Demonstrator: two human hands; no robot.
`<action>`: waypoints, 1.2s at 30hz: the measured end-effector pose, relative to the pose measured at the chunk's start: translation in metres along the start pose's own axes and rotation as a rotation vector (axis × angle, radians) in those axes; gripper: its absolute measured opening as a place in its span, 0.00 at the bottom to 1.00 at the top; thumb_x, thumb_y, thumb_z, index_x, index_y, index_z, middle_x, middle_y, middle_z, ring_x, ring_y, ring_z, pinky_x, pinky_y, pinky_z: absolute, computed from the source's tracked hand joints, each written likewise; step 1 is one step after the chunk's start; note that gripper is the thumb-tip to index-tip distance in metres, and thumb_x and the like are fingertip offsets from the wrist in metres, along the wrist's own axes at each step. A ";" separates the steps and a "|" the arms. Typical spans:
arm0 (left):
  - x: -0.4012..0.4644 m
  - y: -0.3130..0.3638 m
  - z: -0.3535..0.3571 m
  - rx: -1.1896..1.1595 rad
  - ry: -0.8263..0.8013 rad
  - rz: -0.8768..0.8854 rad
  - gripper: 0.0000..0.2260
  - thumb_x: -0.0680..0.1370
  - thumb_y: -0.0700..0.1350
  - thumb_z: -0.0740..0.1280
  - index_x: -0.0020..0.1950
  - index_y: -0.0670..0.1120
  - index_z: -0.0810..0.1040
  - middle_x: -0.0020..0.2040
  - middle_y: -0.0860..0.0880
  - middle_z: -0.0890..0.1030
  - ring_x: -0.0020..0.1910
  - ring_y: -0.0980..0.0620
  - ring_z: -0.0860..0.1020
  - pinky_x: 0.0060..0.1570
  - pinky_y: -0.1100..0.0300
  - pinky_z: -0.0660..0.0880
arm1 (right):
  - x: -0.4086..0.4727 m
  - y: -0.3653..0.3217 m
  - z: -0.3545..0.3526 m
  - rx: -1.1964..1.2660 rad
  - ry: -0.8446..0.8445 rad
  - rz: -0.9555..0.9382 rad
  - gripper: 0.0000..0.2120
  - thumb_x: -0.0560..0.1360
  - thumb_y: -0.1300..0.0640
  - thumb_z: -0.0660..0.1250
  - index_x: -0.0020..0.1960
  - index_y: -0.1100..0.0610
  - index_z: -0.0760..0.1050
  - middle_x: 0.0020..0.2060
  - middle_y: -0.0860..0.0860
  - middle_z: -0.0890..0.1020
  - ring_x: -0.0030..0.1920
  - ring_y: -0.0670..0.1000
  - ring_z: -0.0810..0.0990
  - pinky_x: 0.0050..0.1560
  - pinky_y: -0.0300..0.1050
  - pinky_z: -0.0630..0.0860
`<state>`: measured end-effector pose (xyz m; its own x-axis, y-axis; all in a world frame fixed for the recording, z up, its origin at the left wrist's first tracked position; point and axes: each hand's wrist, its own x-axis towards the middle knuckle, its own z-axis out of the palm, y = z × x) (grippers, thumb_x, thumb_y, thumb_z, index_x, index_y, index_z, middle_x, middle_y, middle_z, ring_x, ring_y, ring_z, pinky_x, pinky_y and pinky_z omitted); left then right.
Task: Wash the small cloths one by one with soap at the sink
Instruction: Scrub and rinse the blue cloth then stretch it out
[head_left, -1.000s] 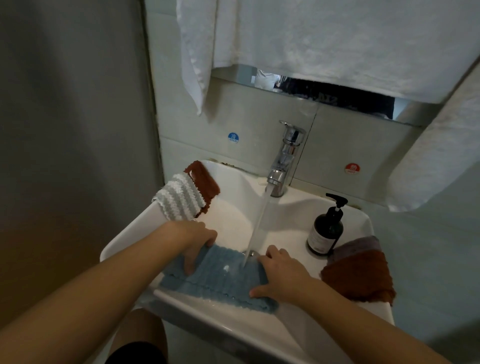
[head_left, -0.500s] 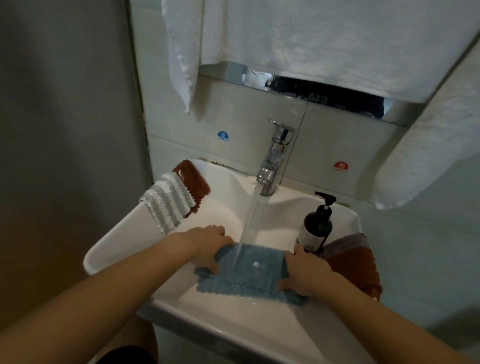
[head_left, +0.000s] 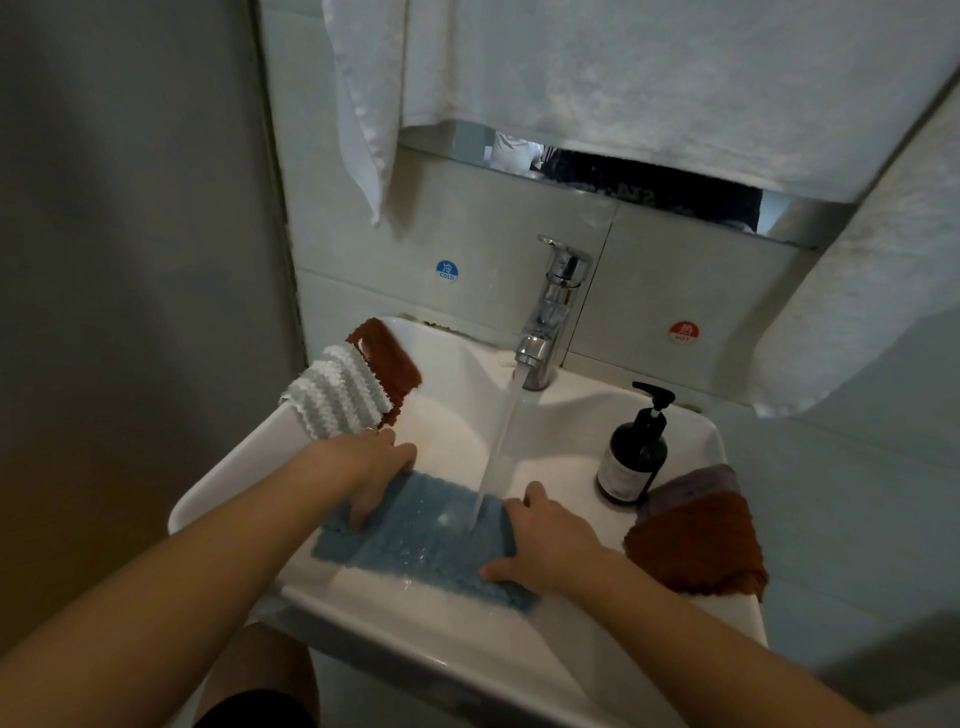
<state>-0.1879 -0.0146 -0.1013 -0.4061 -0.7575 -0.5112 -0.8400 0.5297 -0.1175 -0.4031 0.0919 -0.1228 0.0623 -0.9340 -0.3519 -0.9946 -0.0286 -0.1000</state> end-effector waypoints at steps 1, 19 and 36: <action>-0.002 0.002 -0.001 0.031 -0.030 0.001 0.44 0.63 0.44 0.81 0.73 0.54 0.61 0.65 0.47 0.67 0.62 0.44 0.71 0.58 0.49 0.75 | -0.003 -0.001 0.001 -0.010 -0.011 -0.009 0.39 0.68 0.33 0.70 0.70 0.53 0.64 0.60 0.54 0.67 0.57 0.56 0.72 0.52 0.51 0.73; -0.014 0.027 -0.059 -0.981 0.709 0.234 0.36 0.74 0.39 0.72 0.76 0.56 0.59 0.63 0.52 0.72 0.58 0.56 0.74 0.57 0.60 0.75 | -0.008 0.039 -0.009 -0.029 -0.015 0.063 0.41 0.64 0.33 0.74 0.69 0.51 0.64 0.60 0.52 0.67 0.59 0.55 0.72 0.55 0.53 0.75; -0.024 0.027 -0.131 -0.718 0.893 0.282 0.42 0.74 0.29 0.63 0.72 0.69 0.55 0.65 0.52 0.67 0.56 0.54 0.75 0.47 0.63 0.75 | -0.012 0.039 -0.019 0.049 0.006 0.084 0.37 0.66 0.35 0.73 0.67 0.51 0.66 0.60 0.51 0.69 0.58 0.54 0.72 0.54 0.50 0.74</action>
<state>-0.2480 -0.0322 0.0194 -0.4781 -0.7973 0.3685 -0.5739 0.6012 0.5561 -0.4441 0.0949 -0.1047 -0.0220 -0.9344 -0.3556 -0.9910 0.0673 -0.1156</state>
